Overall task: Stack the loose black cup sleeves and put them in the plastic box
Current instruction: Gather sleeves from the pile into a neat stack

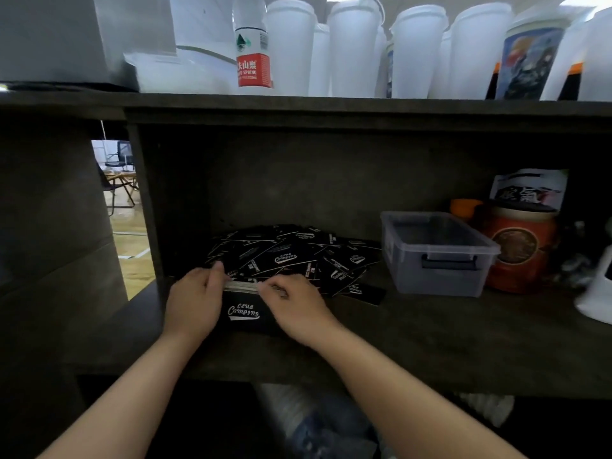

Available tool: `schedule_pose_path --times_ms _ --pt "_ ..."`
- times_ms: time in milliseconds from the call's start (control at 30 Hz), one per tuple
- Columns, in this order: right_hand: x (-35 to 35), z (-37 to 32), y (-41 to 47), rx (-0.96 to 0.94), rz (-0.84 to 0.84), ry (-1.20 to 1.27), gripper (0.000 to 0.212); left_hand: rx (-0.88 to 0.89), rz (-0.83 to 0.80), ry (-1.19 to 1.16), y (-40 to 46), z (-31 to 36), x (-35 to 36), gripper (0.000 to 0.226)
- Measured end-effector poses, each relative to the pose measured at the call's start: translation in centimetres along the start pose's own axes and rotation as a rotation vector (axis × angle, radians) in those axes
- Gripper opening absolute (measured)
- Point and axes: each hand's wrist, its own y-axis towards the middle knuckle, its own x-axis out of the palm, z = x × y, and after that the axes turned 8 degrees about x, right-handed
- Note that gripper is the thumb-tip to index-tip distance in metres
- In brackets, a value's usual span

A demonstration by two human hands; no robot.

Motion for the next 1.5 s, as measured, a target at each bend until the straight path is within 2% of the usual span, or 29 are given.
schedule_pose_path --times_ms 67,100,133,200,267,333,367,433,533,600,667,733,767,800,933,1000,1067,1100,1167,1200,1267,1333,1433,1500 --pt "1.4 0.1 -0.9 0.044 0.123 0.133 0.021 -0.348 0.250 -0.367 -0.1 1.1 1.1 0.034" --pt "1.7 0.1 -1.2 0.062 0.178 0.225 0.014 -0.463 0.364 -0.457 -0.4 1.8 1.8 0.024" --pt "1.7 0.1 -1.3 0.086 0.250 0.298 0.011 -0.497 0.415 -0.475 -1.0 3.1 2.4 0.020" --pt "1.0 0.4 -1.3 0.139 0.429 0.387 0.010 -0.412 0.380 -0.477 -2.5 5.0 3.6 0.022" --pt "-0.4 1.0 -1.3 0.189 0.576 0.459 0.009 -0.331 0.291 -0.518 -4.1 6.5 4.4 0.036" --pt "-2.1 2.1 -1.6 0.202 0.642 0.527 0.012 -0.288 0.213 -0.509 -5.1 7.0 5.1 0.023" --pt "-2.7 2.8 -1.7 0.192 0.637 0.557 0.018 -0.288 0.190 -0.513 -5.3 7.0 5.4 0.014" --pt "-3.2 3.7 -2.0 0.174 0.578 0.541 0.027 -0.327 0.184 -0.595 -5.5 6.9 5.7 0.030" --pt "-3.2 4.0 -2.5 0.094 0.478 0.374 0.009 -0.382 0.162 -0.659 -5.6 7.3 6.0 0.033" --pt "-3.7 4.0 -2.9 0.068 0.436 0.264 0.028 -0.410 0.056 -0.660 -5.7 7.4 5.6 0.031" --pt "-4.5 4.0 -3.3 0.099 0.406 0.157 0.040 -0.395 -0.172 -0.600 -4.9 7.3 4.4 0.033" --pt "-4.8 4.1 -3.6 0.091 0.438 0.053 0.045 -0.356 -0.503 -0.429 -2.5 7.0 2.5 0.034" --pt "-4.7 4.1 -3.6 0.059 0.474 0.021 0.046 -0.326 -0.607 -0.346 -0.7 6.6 1.9 0.033" --pt "-4.4 4.2 -3.6 0.027 0.505 0.006 0.047 -0.273 -0.637 -0.281 1.2 6.1 1.5 0.030" --pt "-3.9 4.4 -3.4 -0.005 0.536 -0.026 0.050 0.051 -0.305 0.148 9.7 1.5 3.8 0.022" --pt "-3.9 4.6 -3.2 -0.016 0.545 -0.036 0.049 0.179 -0.269 0.403 12.5 -0.7 5.5 0.041" --pt "-3.9 4.8 -3.2 -0.019 0.550 -0.056 0.048 0.263 -0.313 0.568 14.1 -2.6 7.2 0.063" --pt "-3.9 4.8 -3.3 -0.017 0.549 -0.057 0.048 0.244 -0.368 0.585 14.4 -3.3 7.9 0.067" --pt "-4.0 4.6 -3.4 -0.013 0.550 -0.052 0.047 0.134 -0.538 0.628 14.2 -4.1 9.2 0.062" --pt "-4.0 4.6 -3.3 -0.011 0.554 -0.053 0.047 0.139 -0.604 0.690 14.1 -4.0 9.5 0.057" --pt "-3.8 4.5 -3.3 -0.006 0.563 -0.059 0.047 0.267 -0.636 0.817 14.0 -2.5 9.2 0.051" --pt "-3.8 4.6 -3.3 -0.009 0.578 -0.072 0.047 0.395 -0.664 0.828 13.2 -1.3 8.6 0.048" --pt "-3.8 4.6 -3.3 -0.019 0.594 -0.079 0.047 0.494 -0.668 0.626 12.1 -1.7 7.8 0.037" --pt "-3.7 4.7 -3.2 -0.032 0.617 -0.105 0.047 0.463 -0.607 0.564 11.6 -2.5 7.1 0.052"
